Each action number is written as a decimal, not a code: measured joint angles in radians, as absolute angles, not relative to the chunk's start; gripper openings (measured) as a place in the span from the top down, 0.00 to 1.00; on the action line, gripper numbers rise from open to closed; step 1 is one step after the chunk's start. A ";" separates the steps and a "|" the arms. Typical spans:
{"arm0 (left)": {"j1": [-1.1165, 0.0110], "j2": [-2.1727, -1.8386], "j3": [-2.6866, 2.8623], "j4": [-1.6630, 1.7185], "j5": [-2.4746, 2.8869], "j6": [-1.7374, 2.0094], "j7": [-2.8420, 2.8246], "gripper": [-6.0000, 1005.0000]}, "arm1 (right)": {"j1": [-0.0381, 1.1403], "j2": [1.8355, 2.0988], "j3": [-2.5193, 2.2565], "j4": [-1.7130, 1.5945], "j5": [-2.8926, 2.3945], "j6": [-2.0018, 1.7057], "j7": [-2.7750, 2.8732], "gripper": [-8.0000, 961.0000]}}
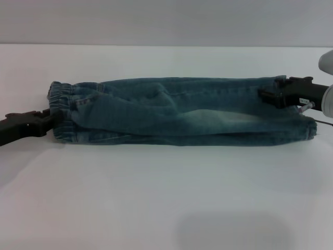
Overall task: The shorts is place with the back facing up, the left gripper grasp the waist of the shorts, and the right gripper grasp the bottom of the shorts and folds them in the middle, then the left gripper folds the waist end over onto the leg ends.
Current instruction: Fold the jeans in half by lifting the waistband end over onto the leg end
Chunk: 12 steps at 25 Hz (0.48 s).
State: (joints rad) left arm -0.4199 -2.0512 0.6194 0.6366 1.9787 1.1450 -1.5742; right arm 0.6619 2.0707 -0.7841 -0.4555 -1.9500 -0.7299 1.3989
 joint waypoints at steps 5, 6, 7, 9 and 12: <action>-0.420 -2.049 0.622 0.638 1.978 1.161 -1.588 0.70 | 0.661 2.071 -0.784 -0.456 -1.950 -0.730 1.399 0.45; -0.420 -2.050 0.620 0.638 1.978 1.163 -1.588 0.73 | 0.661 2.071 -0.784 -0.455 -1.950 -0.730 1.399 0.45; -0.418 -2.050 0.618 0.640 1.973 1.175 -1.588 0.78 | 0.661 2.071 -0.784 -0.456 -1.950 -0.730 1.399 0.45; -0.415 -2.051 0.617 0.643 1.964 1.182 -1.586 0.88 | 0.661 2.071 -0.784 -0.456 -1.950 -0.729 1.399 0.45; -0.410 -2.050 0.616 0.645 1.943 1.200 -1.581 0.90 | 0.661 2.071 -0.784 -0.455 -1.949 -0.725 1.399 0.45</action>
State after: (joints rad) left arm -0.4103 -2.0500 0.6163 0.6449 1.9430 1.1997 -1.5814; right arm 0.6611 2.0713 -0.7838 -0.4555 -1.9486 -0.7249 1.3989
